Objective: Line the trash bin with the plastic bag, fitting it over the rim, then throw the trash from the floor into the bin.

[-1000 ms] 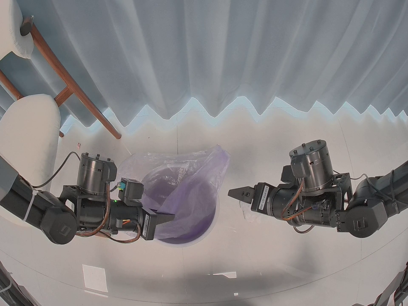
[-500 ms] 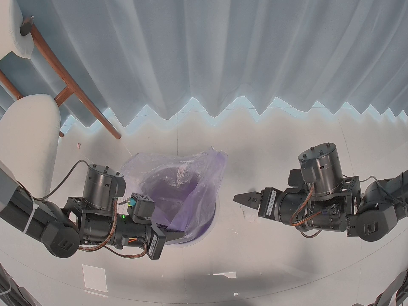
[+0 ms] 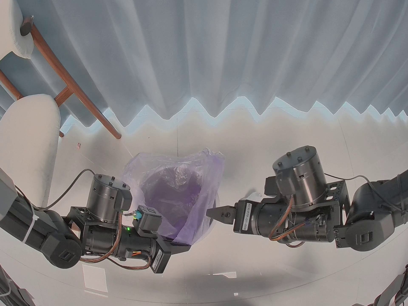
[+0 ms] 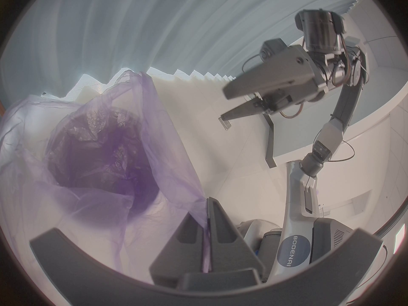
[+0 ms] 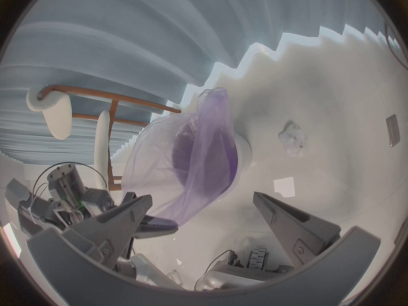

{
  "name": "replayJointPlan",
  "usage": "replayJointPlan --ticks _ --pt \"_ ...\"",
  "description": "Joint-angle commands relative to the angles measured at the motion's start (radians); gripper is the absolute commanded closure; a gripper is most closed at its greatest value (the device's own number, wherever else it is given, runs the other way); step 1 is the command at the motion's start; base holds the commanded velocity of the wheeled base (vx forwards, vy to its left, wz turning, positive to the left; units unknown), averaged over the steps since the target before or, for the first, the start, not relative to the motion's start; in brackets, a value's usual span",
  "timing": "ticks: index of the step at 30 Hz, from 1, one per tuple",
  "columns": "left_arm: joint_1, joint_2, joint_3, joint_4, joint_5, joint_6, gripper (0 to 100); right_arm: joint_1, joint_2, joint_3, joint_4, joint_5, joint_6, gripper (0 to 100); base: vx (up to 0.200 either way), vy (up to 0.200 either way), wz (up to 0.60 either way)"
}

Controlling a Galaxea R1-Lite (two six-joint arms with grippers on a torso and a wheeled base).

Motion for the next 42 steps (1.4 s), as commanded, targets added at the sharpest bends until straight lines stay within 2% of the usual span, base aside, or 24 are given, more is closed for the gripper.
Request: replayJointPlan --ticks 1,3,5,14,37,38,42 --pt "-0.005 -0.012 0.022 0.0 -0.001 0.011 100 0.015 0.088 -0.078 0.03 -0.016 -0.001 0 0.0 0.0 0.0" --pt "-0.005 -0.015 0.025 0.0 -0.001 0.011 100 0.014 0.105 -0.098 0.04 -0.03 -0.001 0 0.0 0.0 0.0" --pt "-0.005 -0.02 0.033 0.0 0.001 0.011 100 0.012 0.151 -0.152 0.052 -0.071 -0.001 0 0.0 0.0 0.0" --pt "-0.011 -0.031 0.048 0.0 0.001 0.012 100 0.018 0.237 -0.262 0.106 -0.13 0.001 0 0.0 0.0 0.0" --pt "-0.023 -0.029 0.047 -0.002 0.001 0.014 100 0.017 0.33 -0.325 0.109 -0.143 0.008 0 0.0 0.0 0.0" --pt "-0.023 -0.029 0.048 -0.002 0.001 0.014 100 0.015 0.33 -0.325 0.109 -0.146 0.008 100 0.0 0.0 0.0" --pt "-0.023 -0.029 0.05 0.0 0.001 0.015 100 0.015 0.321 -0.318 0.112 -0.151 0.008 100 0.0 0.0 0.0"
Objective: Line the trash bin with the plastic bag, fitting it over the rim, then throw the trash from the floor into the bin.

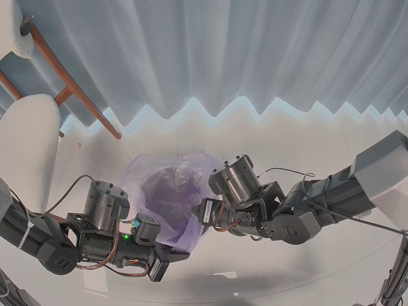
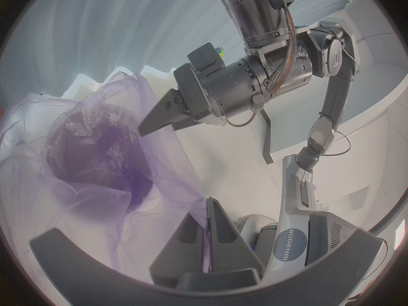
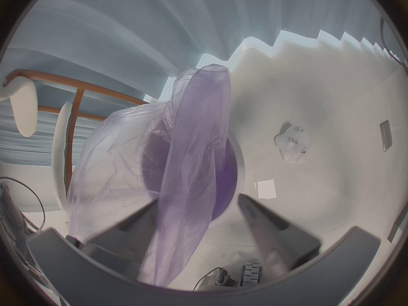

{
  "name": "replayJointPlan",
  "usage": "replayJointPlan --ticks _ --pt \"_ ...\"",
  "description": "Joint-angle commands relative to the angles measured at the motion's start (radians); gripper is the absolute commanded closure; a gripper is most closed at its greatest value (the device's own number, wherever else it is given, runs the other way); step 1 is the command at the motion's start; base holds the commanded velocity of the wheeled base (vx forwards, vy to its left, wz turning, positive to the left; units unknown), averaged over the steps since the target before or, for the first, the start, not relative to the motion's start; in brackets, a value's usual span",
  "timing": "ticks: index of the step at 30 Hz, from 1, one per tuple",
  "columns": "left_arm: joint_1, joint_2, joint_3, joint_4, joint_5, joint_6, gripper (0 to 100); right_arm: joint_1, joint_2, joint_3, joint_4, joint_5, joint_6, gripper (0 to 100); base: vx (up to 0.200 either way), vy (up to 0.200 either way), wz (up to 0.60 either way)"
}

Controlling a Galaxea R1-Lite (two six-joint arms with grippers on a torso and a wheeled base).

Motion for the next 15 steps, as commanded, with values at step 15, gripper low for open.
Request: replayJointPlan --ticks 15 --pt "0.0 0.009 0.035 0.006 0.011 0.064 100 -0.013 -0.076 0.139 -0.008 -0.001 -0.001 100 0.0 0.0 0.0"
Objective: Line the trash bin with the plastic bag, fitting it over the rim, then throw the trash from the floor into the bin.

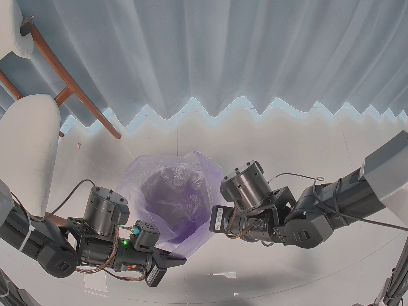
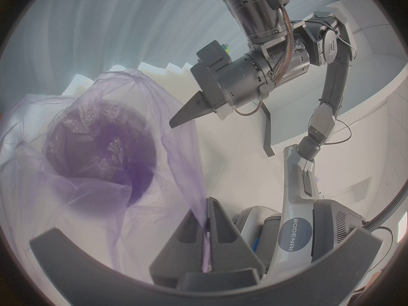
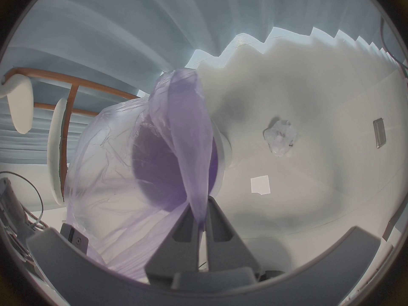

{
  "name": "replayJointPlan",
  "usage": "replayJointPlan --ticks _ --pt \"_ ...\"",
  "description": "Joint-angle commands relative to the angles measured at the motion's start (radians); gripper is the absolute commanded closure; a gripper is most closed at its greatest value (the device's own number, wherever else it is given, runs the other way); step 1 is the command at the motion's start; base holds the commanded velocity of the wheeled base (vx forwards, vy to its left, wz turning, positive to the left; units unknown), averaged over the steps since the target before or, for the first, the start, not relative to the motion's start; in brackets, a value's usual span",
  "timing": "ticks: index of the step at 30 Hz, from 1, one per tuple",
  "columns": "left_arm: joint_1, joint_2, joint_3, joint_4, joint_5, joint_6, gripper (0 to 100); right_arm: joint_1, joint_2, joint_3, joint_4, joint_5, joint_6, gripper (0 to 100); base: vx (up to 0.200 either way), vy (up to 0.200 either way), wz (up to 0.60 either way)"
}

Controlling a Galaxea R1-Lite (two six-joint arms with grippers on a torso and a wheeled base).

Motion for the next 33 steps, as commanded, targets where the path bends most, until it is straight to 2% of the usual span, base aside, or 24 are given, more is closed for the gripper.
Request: replayJointPlan --ticks 1,14,15,27,32,33 --pt "-0.001 0.006 0.004 0.0 0.001 0.002 100 -0.001 -0.033 0.049 -0.005 0.0 0.003 100 0.0 0.0 0.0" --pt "-0.024 -0.002 0.034 -0.006 0.0 0.004 100 -0.002 -0.056 0.069 -0.005 0.0 0.004 100 0.0 0.0 0.0" --pt "-0.024 -0.002 0.037 -0.005 0.0 0.004 0 -0.002 -0.056 0.069 -0.005 0.0 0.004 100 0.0 0.0 0.0" --pt "-0.014 -0.081 0.036 -0.005 0.0 -0.015 0 -0.001 -0.056 0.083 -0.007 0.0 0.004 100 0.0 0.0 0.0" --pt "-0.014 -0.152 0.025 -0.016 0.011 -0.12 0 -0.001 -0.056 0.083 -0.007 0.0 0.004 100 0.0 0.0 0.0" --pt "-0.014 -0.177 0.019 -0.034 0.026 -0.171 0 -0.001 -0.056 0.084 -0.007 0.0 0.004 100 0.0 0.0 0.0"
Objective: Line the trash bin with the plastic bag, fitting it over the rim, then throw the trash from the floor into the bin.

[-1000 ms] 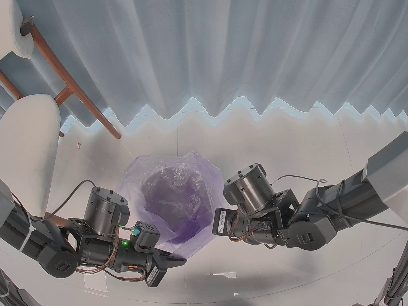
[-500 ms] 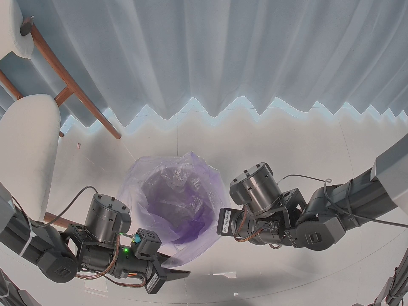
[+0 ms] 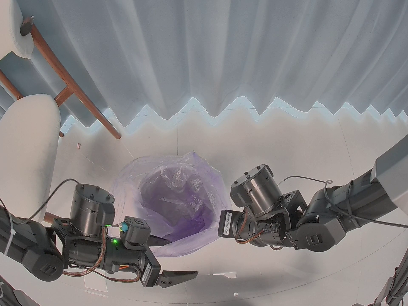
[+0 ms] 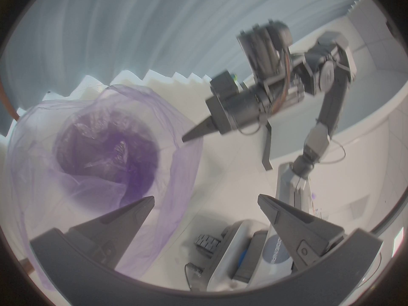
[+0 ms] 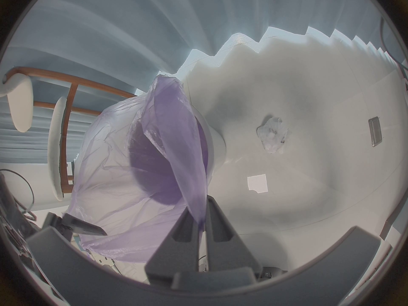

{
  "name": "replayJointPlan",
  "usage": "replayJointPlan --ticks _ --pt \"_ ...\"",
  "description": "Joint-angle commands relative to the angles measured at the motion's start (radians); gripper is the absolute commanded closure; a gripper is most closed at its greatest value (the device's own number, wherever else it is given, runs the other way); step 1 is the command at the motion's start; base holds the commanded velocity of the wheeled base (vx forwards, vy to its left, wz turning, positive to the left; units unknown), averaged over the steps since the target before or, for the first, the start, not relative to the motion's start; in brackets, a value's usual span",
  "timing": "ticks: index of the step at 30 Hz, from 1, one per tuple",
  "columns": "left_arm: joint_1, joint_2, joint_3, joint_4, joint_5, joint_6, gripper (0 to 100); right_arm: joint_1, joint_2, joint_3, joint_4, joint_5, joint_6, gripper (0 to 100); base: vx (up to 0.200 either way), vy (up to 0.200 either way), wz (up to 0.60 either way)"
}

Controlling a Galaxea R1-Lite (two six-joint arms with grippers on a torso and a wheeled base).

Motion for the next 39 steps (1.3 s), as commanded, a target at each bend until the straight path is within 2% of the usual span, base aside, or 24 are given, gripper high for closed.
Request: replayJointPlan --ticks 1,3,4,6,9,13,15,20,23,28,29,34,39 --pt "0.002 -0.09 -0.016 -0.032 0.026 -0.086 0 0.001 -0.001 0.002 0.001 0.0 0.0 100 0.0 0.0 0.0" --pt "0.004 -0.119 -0.022 -0.061 0.065 -0.158 0 0.001 -0.001 0.002 0.001 0.0 0.0 100 0.0 0.0 0.0" --pt "0.004 -0.119 -0.022 -0.061 0.065 -0.158 0 0.001 -0.001 0.002 0.001 0.0 0.0 100 0.0 0.0 0.0" --pt "0.007 -0.157 -0.041 -0.064 0.191 -0.262 0 0.001 -0.001 0.004 -0.001 0.0 0.0 100 0.0 0.0 0.0" --pt "0.013 -0.176 -0.041 -0.061 0.254 -0.356 0 0.001 0.001 0.004 -0.001 0.0 0.0 100 0.0 0.0 0.0" --pt "0.073 -0.205 -0.035 -0.029 0.27 -0.377 0 0.001 0.001 0.004 -0.001 0.0 0.0 100 0.0 0.0 0.0" --pt "0.108 -0.231 -0.038 0.033 0.302 -0.38 0 -0.001 0.001 0.005 0.001 0.0 0.0 100 0.0 0.0 0.0" --pt "0.151 -0.308 -0.035 0.162 0.316 -0.44 0 -0.009 0.004 0.005 0.001 0.0 0.0 100 0.0 0.0 0.0" --pt "0.173 -0.358 -0.044 0.266 0.32 -0.515 0 -0.009 0.008 0.005 0.001 0.0 0.0 100 0.0 0.0 0.0" --pt "0.202 -0.384 -0.056 0.347 0.32 -0.584 0 -0.009 0.01 0.005 0.001 0.0 0.0 100 0.0 0.0 0.0" --pt "0.235 -0.381 -0.056 0.379 0.32 -0.595 0 -0.009 0.01 0.005 0.001 0.0 -0.001 100 0.0 0.0 0.0" --pt "0.304 -0.328 -0.051 0.398 0.319 -0.598 0 -0.009 0.013 0.005 0.001 0.0 -0.001 100 0.0 0.0 0.0" --pt "0.315 -0.257 -0.055 0.389 0.311 -0.655 0 -0.009 0.013 0.004 0.001 0.0 -0.001 100 0.0 0.0 0.0"
